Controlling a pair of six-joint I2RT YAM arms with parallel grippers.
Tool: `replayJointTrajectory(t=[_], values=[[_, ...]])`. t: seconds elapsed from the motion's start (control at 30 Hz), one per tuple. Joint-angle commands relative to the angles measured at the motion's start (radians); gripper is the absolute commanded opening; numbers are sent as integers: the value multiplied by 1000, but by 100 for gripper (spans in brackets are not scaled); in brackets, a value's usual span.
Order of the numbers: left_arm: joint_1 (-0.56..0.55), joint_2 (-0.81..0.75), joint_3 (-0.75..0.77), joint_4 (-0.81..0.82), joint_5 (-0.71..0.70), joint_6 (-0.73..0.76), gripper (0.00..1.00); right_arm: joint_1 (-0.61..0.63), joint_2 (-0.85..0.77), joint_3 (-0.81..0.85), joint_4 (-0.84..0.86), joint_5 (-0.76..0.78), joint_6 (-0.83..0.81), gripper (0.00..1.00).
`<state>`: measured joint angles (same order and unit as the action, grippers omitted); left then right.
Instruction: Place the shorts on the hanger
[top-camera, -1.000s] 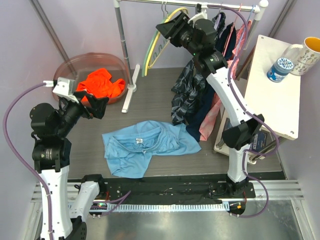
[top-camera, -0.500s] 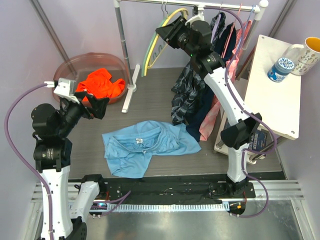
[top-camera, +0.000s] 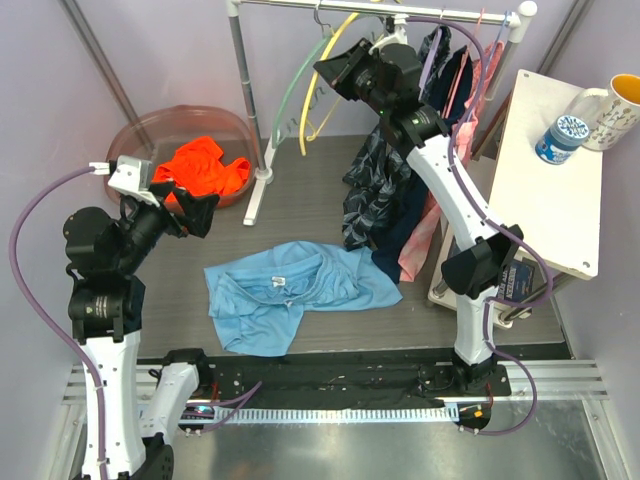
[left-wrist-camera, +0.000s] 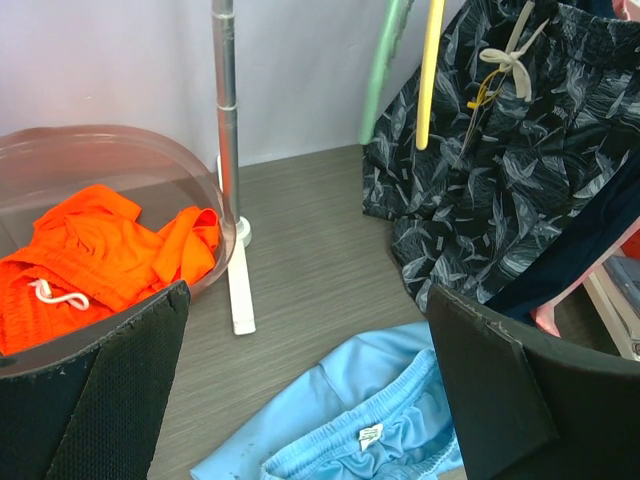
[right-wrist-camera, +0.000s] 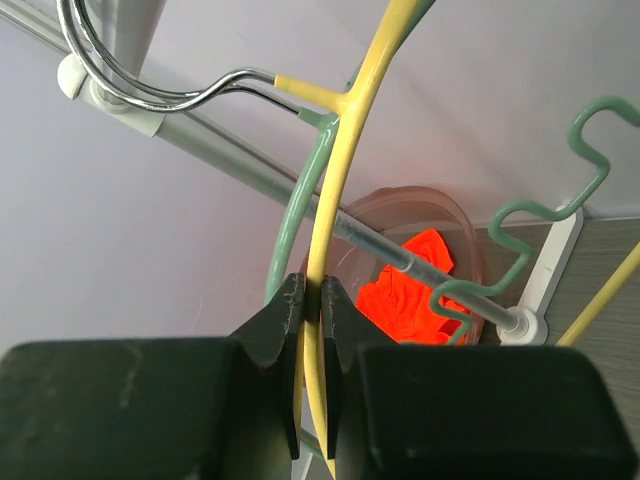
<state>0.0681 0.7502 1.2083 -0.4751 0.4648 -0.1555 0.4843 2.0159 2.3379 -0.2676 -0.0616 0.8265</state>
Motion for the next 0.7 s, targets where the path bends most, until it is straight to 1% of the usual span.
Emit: replayJointTrajectory(t=[0.0,0.13,0.6,0.67], values=[[7,-6,-3,55,20,-19,100,-1,-37,8,45,-9,-1,6],[7,-8,-4,56,26,-22,100,-1,-51,9,47,-23,3,1],[6,-6,-3,59,35,-29,100,-3,-74,12,140,-106,-27,1],[6,-6,-4,61,35,-27,100,-3,-97,-34,198,-98,-26,1]])
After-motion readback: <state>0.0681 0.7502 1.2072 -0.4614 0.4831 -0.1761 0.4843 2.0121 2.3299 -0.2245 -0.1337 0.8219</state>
